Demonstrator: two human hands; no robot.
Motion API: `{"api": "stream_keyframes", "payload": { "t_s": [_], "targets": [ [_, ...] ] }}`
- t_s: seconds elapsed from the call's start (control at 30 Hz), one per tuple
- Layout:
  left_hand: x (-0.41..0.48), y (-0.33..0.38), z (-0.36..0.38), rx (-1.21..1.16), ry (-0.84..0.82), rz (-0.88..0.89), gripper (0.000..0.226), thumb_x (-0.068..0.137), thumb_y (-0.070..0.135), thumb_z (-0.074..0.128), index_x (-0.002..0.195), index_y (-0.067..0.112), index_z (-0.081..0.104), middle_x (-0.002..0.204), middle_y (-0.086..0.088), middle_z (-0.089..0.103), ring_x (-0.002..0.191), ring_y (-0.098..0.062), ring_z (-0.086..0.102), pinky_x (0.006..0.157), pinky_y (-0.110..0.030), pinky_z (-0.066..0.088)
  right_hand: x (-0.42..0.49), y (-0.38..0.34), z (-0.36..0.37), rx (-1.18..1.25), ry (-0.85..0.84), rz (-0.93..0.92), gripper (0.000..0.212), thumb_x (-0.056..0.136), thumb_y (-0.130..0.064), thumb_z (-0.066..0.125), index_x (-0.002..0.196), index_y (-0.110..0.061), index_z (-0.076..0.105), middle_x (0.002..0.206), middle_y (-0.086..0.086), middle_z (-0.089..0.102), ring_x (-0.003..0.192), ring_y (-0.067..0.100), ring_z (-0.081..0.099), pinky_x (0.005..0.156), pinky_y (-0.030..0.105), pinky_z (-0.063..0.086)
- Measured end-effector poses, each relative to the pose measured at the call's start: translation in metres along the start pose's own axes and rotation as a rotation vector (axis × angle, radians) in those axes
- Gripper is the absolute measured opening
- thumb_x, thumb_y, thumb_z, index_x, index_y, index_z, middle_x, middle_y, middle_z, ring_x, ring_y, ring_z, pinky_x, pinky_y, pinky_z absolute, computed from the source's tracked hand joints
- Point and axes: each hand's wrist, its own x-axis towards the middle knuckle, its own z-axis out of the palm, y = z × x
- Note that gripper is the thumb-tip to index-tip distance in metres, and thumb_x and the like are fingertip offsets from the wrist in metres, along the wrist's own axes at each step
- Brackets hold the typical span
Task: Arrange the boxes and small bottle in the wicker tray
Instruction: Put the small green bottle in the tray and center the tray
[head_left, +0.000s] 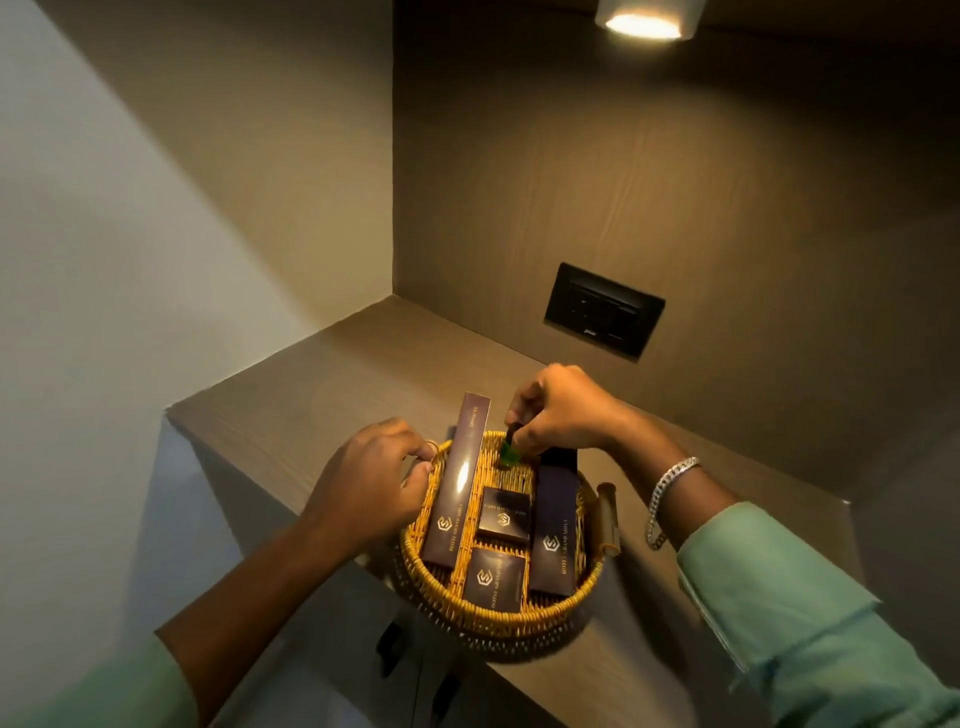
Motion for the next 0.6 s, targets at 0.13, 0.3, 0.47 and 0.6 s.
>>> {"api": "stream_keyframes", "payload": {
  "t_s": [0.13,0.3,0.47,0.6],
  "targets": [
    [-0.002,-0.001,-0.002,-0.019,-0.01,0.005,0.016,0.083,0.015,0.064,0.097,0.01,0.07,0.095,-0.004,0.069,0.084,-0.015,0.059,0.074,-0.031,0.049,-0.001,-0.001,0.02,-0.09,-0.037,0.029,0.02,0.071,-0.012,0.08,0.081,-0.022,0.066,0.087,-0.003,0.065,0.08,0.01,0.063,0.062,0.021,0.05],
    [-0.01,-0.004,-0.003,-0.054,-0.017,0.01,0.021,0.084,0.016,0.065,0.102,0.009,0.07,0.1,-0.004,0.069,0.087,-0.014,0.06,0.076,-0.028,0.048,-0.004,-0.005,0.029,-0.143,-0.013,0.031,0.025,0.069,-0.014,0.083,0.077,-0.027,0.063,0.086,-0.007,0.062,0.08,0.01,0.06,0.059,0.019,0.046],
    [-0.015,-0.002,-0.005,-0.108,-0.03,-0.057,0.023,0.083,0.015,0.067,0.105,0.008,0.069,0.102,-0.004,0.068,0.084,-0.014,0.059,0.075,-0.03,0.051,-0.018,-0.011,0.02,-0.154,0.052,0.079,0.046,0.07,-0.022,0.084,0.112,-0.015,0.064,0.105,0.002,0.064,0.093,0.017,0.063,0.078,0.031,0.058],
    [-0.012,-0.005,-0.008,-0.233,-0.049,-0.194,0.02,0.082,0.015,0.07,0.101,0.011,0.069,0.092,0.001,0.068,0.076,-0.004,0.059,0.061,-0.017,0.045,-0.052,-0.004,0.001,-0.049,0.418,0.145,0.034,0.075,-0.024,0.081,0.106,-0.016,0.068,0.093,0.0,0.07,0.083,0.01,0.065,0.07,0.028,0.057]
  ]
}}
